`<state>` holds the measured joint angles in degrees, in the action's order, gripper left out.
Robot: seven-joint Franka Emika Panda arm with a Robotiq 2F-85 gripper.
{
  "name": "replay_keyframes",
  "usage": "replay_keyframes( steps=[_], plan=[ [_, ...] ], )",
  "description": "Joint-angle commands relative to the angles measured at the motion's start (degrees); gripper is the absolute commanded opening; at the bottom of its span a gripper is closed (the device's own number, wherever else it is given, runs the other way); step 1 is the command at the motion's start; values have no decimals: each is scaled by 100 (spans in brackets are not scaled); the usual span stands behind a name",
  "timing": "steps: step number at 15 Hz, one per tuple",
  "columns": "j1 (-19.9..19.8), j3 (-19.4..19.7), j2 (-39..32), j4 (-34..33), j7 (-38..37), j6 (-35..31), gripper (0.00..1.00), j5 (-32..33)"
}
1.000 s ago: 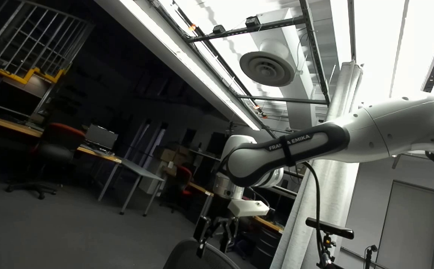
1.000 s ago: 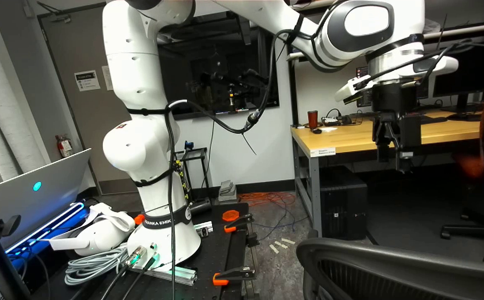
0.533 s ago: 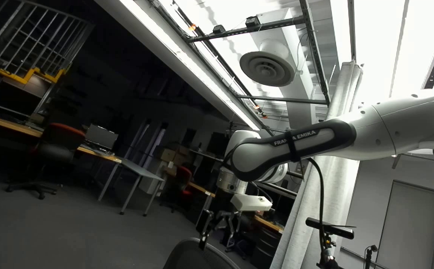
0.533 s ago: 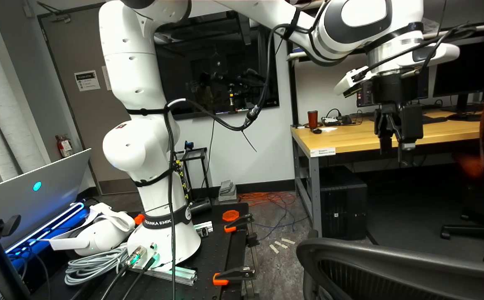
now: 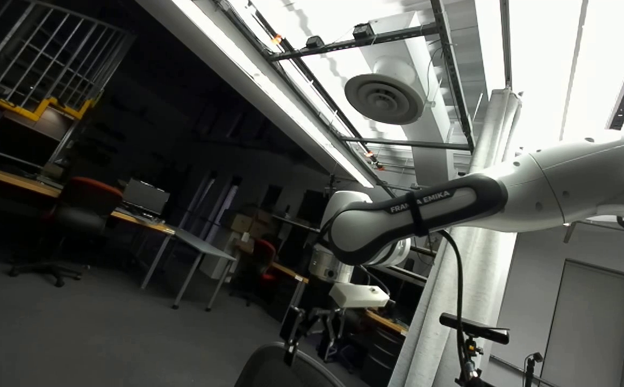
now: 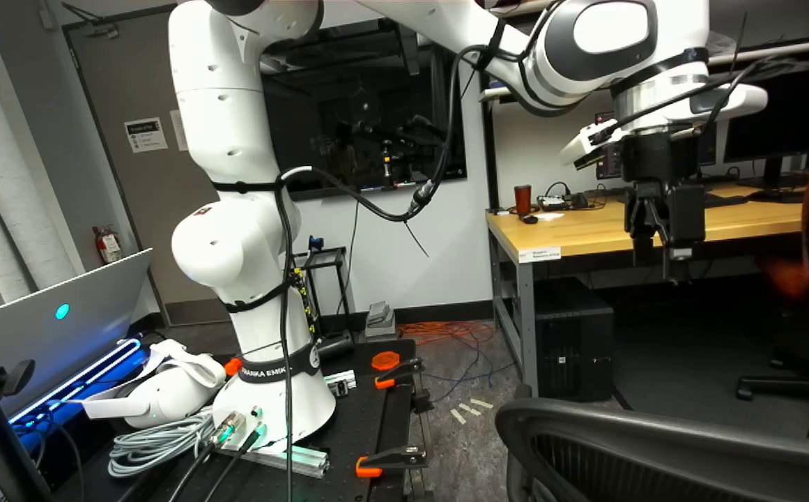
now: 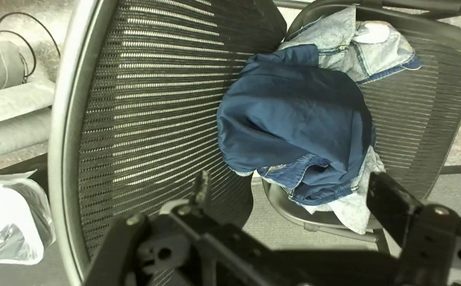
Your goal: Remove the jean jacket from the backrest of the chair, place the jacket on the backrest, remove the jacket from the backrest
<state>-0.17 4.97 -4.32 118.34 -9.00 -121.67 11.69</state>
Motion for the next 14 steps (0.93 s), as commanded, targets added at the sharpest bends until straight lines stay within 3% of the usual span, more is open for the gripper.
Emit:
replay_keyframes(
  steps=[1,6,14],
  plan=[
    [-77,-75,-525,-165,121,-48,100,-34],
    [-76,-146,-1557,-526,638,131,100,-132],
    [71,-224,-3240,-1596,1352,127,100,301]
  ],
)
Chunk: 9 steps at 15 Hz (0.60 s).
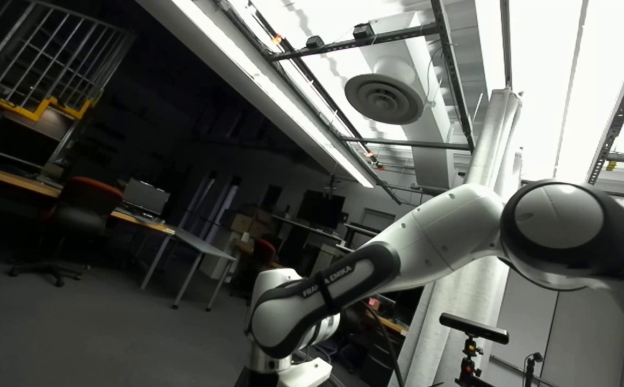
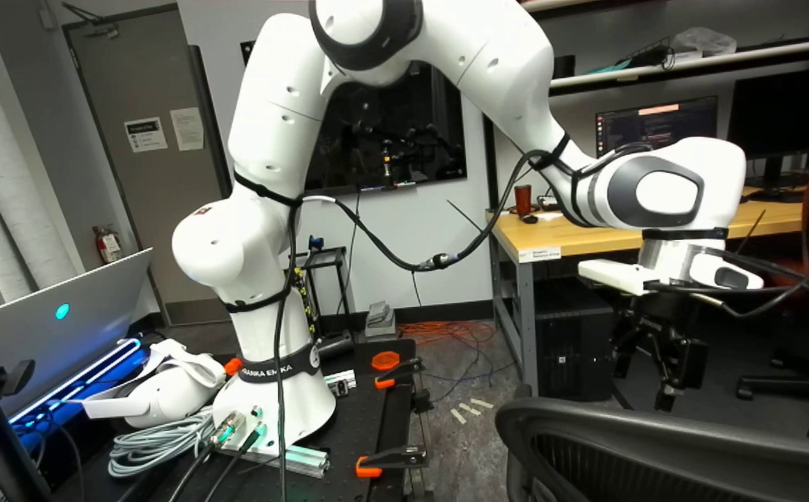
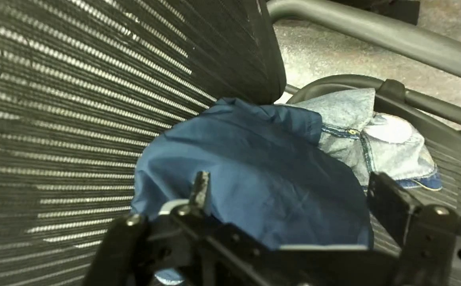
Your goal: Remove the jean jacket from the backrest of the chair, place the jacket on the backrest, remove the jacket from the backrest
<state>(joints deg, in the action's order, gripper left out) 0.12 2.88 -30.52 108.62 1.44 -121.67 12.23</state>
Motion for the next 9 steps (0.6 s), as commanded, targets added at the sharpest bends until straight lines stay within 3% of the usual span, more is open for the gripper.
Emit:
replay_keyframes(
  steps=[1,9],
  plan=[
    [72,2,-776,-731,344,54,100,335],
    [298,163,-1727,-1366,155,-821,100,943]
  ],
)
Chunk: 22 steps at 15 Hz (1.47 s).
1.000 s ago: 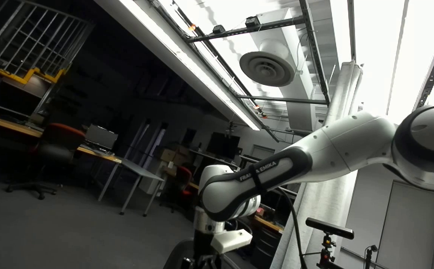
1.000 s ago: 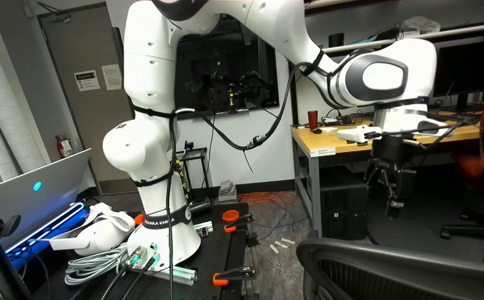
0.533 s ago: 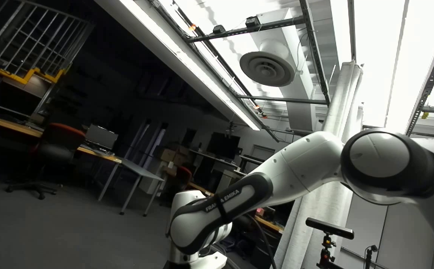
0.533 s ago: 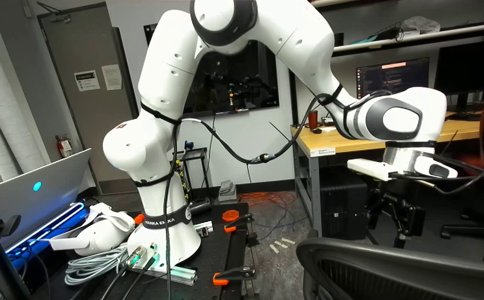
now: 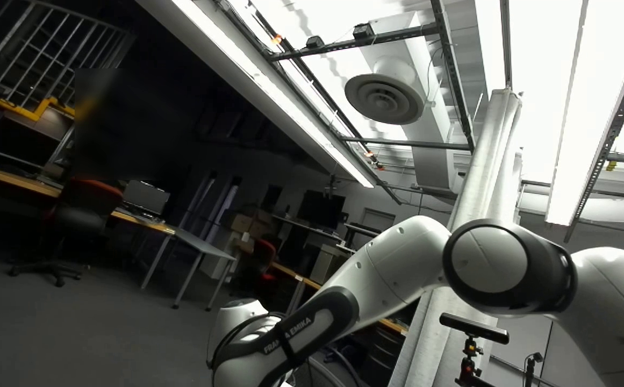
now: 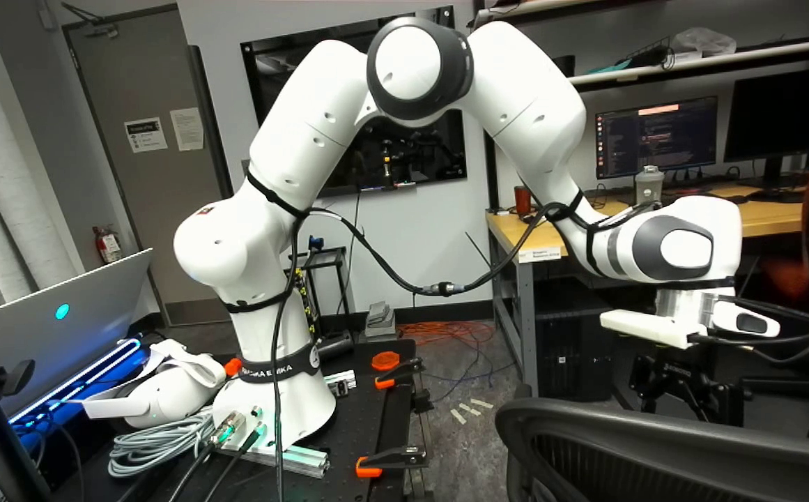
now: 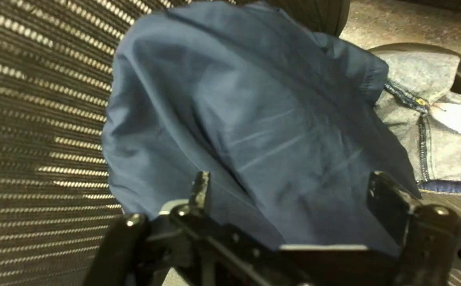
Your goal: Remove the jean jacket from the backrest of the chair, place the jacket on the backrest, remove the jacket from the backrest
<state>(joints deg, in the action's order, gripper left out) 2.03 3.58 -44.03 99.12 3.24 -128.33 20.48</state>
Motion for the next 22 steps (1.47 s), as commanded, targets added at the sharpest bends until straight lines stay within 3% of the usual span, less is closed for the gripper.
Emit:
replay_keyframes(
  steps=[1,5,7,16,22],
  plan=[
    [111,92,-459,-486,-18,-183,100,86],
    [112,92,-701,-723,17,-135,100,27],
    [93,102,-774,-819,24,-113,74,5],
    [4,310,-573,-879,-112,-226,4,-11],
    [-142,354,-234,-832,-122,-101,0,-135]
  ],
)
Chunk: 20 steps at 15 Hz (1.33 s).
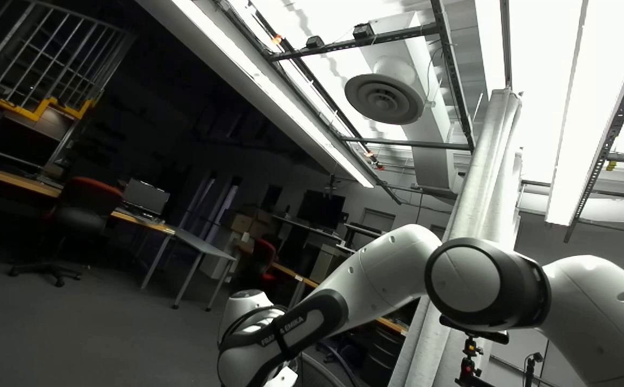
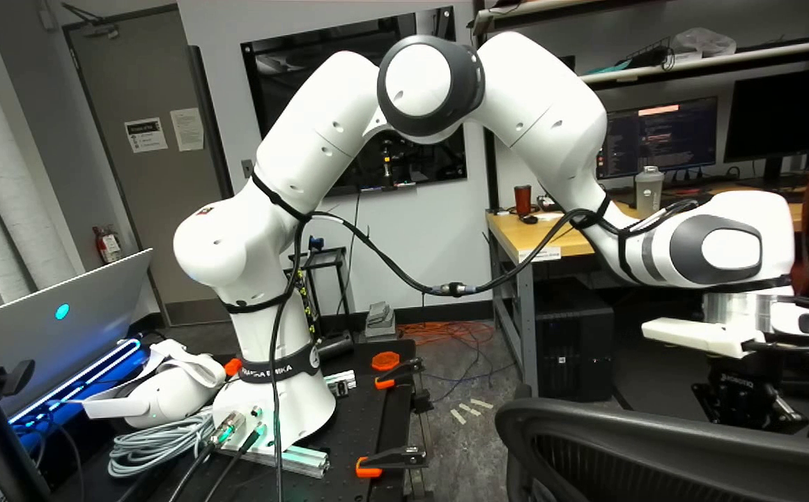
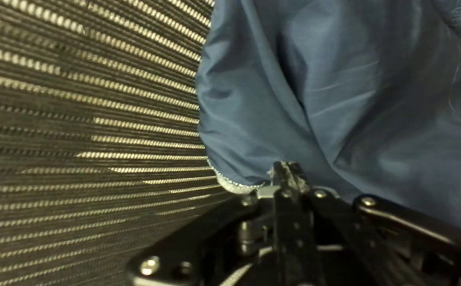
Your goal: Remove the jean jacket from the backrest of the chair, place the jacket on the backrest, remove the jacket from the backrest
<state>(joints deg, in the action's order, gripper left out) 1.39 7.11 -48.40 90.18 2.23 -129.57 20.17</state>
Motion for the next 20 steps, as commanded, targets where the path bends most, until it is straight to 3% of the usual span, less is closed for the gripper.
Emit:
replay_keyframes(
  steps=[1,2,3,5,13,14,20],
  plan=[
    [-86,10,242,79,-63,33,0,-119],
    [-110,-14,281,97,-16,83,0,-138],
    [-157,-75,308,116,107,100,26,-168],
    [-226,-219,329,131,212,128,34,-325],
    [-369,-748,109,-40,739,753,94,-1156],
    [-358,-714,17,-118,719,827,99,-1150],
    [-244,-469,-464,-396,630,836,100,-823]
  ],
)
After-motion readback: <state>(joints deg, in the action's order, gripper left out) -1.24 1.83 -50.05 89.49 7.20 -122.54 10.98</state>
